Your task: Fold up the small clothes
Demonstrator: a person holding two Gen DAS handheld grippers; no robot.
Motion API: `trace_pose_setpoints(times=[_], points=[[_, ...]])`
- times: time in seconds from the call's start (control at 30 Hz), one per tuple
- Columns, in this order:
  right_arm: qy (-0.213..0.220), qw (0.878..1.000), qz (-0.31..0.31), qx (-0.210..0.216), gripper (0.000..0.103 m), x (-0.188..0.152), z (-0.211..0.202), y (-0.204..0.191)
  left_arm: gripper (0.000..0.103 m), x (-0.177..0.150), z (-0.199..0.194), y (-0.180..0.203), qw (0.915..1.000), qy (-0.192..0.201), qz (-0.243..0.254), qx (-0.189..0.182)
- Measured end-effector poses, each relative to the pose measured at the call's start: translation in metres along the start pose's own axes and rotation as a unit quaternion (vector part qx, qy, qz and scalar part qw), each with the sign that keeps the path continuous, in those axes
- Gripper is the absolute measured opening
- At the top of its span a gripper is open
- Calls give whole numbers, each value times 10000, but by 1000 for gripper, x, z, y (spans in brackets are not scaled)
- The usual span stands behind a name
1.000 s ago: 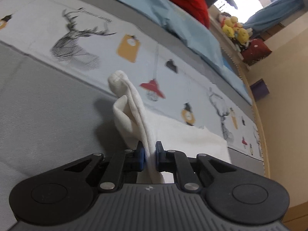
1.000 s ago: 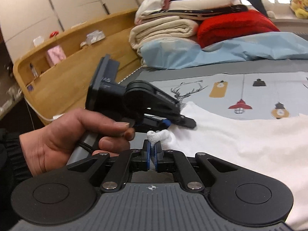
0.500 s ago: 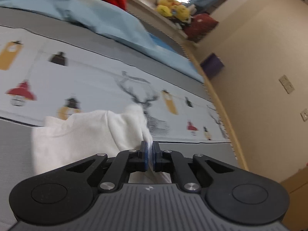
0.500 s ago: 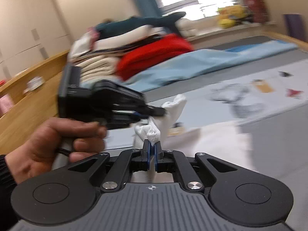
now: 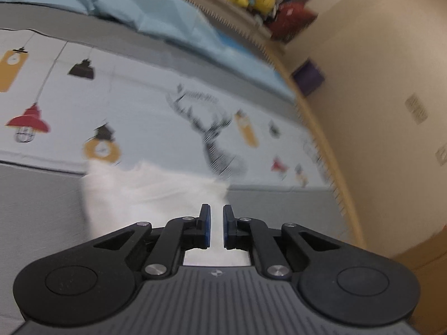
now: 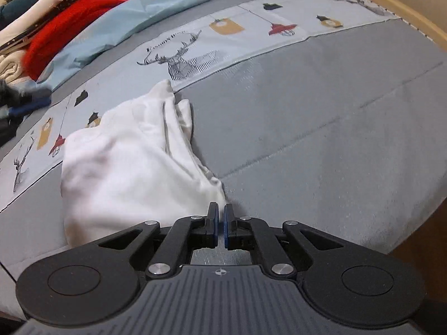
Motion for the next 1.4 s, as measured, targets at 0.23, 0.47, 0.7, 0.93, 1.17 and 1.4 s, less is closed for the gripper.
trace_pose_setpoints(times=[0.23, 0.47, 0.7, 0.93, 1.17, 1.4], points=[[452, 9985, 257, 158, 41, 15, 0, -6, 15, -31, 3, -20, 9931, -1005, 531, 305], [-371, 9991, 154, 124, 0, 6, 37, -10, 21, -68, 29, -31, 9751, -1917, 841, 734], [-141, 9993, 80, -329, 0, 7, 22, 8, 21, -83, 56, -40, 9672, -2031, 981, 1165], [848, 9955, -189, 386, 3, 46, -18, -6, 23, -78, 59, -33, 9667, -2042, 891, 1262], [787, 9827, -1112, 1254, 7, 105, 7, -53, 30, -56, 23, -41, 9797, -1535, 693, 1088], [207, 9912, -710, 1101, 11, 112, 88, -62, 31, -40, 4, -67, 9813, -1310, 386, 1360]])
Point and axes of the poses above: each gripper's, at about its wrist camera, not at the fingertips, and z roughly the way its jaws point, y to its right, x to its top, the point moved 3 cm from there along z, roughly the way its jaws point, and after that the axes turned 3 degrees about -x, right-handed, at the moved point
